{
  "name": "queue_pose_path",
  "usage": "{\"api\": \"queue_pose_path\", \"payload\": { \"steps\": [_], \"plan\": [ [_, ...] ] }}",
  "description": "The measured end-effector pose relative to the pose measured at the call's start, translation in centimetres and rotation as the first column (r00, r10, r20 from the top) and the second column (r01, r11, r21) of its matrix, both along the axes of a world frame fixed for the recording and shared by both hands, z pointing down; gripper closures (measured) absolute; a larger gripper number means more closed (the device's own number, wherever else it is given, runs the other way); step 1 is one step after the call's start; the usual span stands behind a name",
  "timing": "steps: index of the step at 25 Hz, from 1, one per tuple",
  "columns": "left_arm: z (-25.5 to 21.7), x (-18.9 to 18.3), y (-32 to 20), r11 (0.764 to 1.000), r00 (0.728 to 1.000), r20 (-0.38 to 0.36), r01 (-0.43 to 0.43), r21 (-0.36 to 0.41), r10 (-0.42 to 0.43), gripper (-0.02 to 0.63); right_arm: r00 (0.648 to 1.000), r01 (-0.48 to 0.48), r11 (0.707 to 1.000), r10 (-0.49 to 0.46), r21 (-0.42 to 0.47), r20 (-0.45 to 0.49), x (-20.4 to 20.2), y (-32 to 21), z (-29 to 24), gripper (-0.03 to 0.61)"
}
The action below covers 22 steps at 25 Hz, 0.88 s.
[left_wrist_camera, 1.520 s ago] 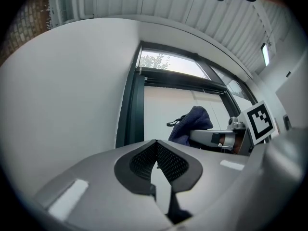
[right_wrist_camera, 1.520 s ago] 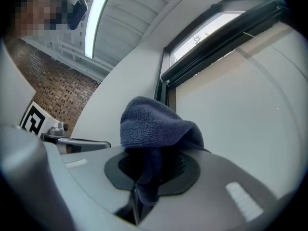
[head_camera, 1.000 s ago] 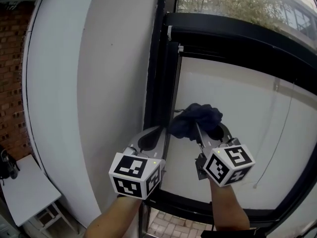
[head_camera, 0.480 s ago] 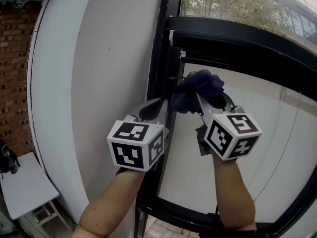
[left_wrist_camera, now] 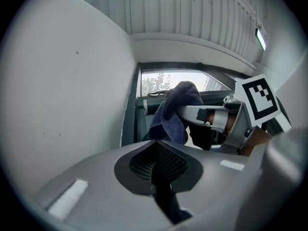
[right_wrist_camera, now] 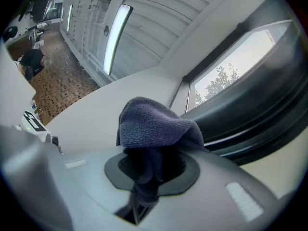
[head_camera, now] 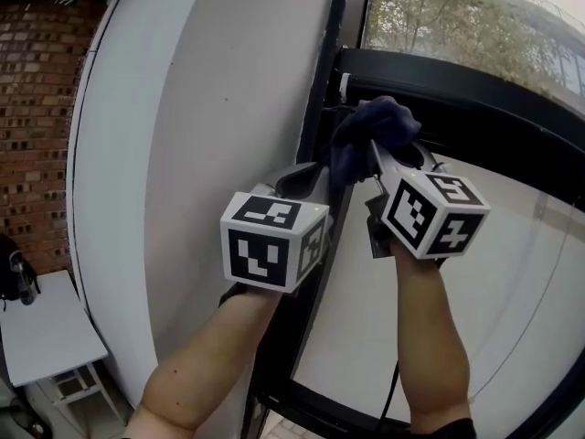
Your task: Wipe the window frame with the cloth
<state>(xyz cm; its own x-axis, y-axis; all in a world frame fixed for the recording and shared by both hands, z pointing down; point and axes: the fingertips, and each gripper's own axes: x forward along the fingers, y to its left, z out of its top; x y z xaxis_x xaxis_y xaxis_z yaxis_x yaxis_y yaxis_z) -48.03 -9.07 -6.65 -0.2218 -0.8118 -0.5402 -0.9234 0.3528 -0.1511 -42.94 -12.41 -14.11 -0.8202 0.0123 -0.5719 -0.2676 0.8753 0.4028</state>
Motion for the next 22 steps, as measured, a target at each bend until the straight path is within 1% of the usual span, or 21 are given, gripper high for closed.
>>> {"api": "queue_pose_path", "payload": {
  "steps": [3, 5, 7, 10, 14, 16, 18, 20, 22],
  "plan": [
    [-0.8, -0.1, 0.0, 1.0, 1.0, 0.001, -0.002, 0.007, 0.002, 0.62, 0.999, -0.038, 0.997, 0.038, 0.066, 0.015, -1.0, 0.7, -1.3, 0.522],
    [-1.2, -0.3, -0.1, 1.0, 1.0, 0.005, 0.003, 0.007, -0.003, 0.62, 0.997, -0.072, 0.993, 0.07, 0.095, 0.024, -1.6, 0.7, -2.3, 0.522],
    [-1.5, -0.5, 0.2, 1.0, 1.0, 0.009, 0.015, 0.013, -0.015, 0.62, 0.996, -0.085, 0.991, 0.082, 0.1, 0.037, -2.2, 0.8, -3.3, 0.522],
    [-1.5, -0.8, 0.9, 0.998, 0.998, 0.02, 0.057, 0.012, -0.057, 0.62, 0.995, -0.098, 0.99, 0.093, 0.104, 0.046, -3.0, 1.2, -4.3, 0.522],
    [-1.9, -1.5, 0.5, 0.998, 0.997, 0.02, 0.069, 0.0, -0.069, 0.62, 0.992, -0.126, 0.983, 0.12, 0.131, 0.049, -4.1, 1.6, -5.5, 0.522],
    [-2.3, -1.4, 0.5, 0.998, 0.998, 0.017, 0.067, 0.005, -0.067, 0.62, 0.987, -0.161, 0.978, 0.155, 0.133, 0.052, -4.3, 1.7, -5.7, 0.522],
    [-2.6, -0.9, 1.0, 0.997, 0.997, 0.025, 0.071, 0.012, -0.072, 0.62, 0.978, -0.205, 0.972, 0.2, 0.114, 0.056, -4.2, 1.7, -5.8, 0.522],
    [-2.8, -0.5, 1.3, 0.997, 0.997, 0.035, 0.073, 0.016, -0.073, 0.62, 0.973, -0.23, 0.968, 0.226, 0.103, 0.052, -4.1, 1.7, -5.8, 0.522],
    [-2.6, -0.3, 1.3, 0.998, 0.997, 0.037, 0.068, 0.017, -0.068, 0.62, 0.966, -0.257, 0.959, 0.253, 0.12, 0.053, -4.2, 1.8, -5.8, 0.522]
  ]
}}
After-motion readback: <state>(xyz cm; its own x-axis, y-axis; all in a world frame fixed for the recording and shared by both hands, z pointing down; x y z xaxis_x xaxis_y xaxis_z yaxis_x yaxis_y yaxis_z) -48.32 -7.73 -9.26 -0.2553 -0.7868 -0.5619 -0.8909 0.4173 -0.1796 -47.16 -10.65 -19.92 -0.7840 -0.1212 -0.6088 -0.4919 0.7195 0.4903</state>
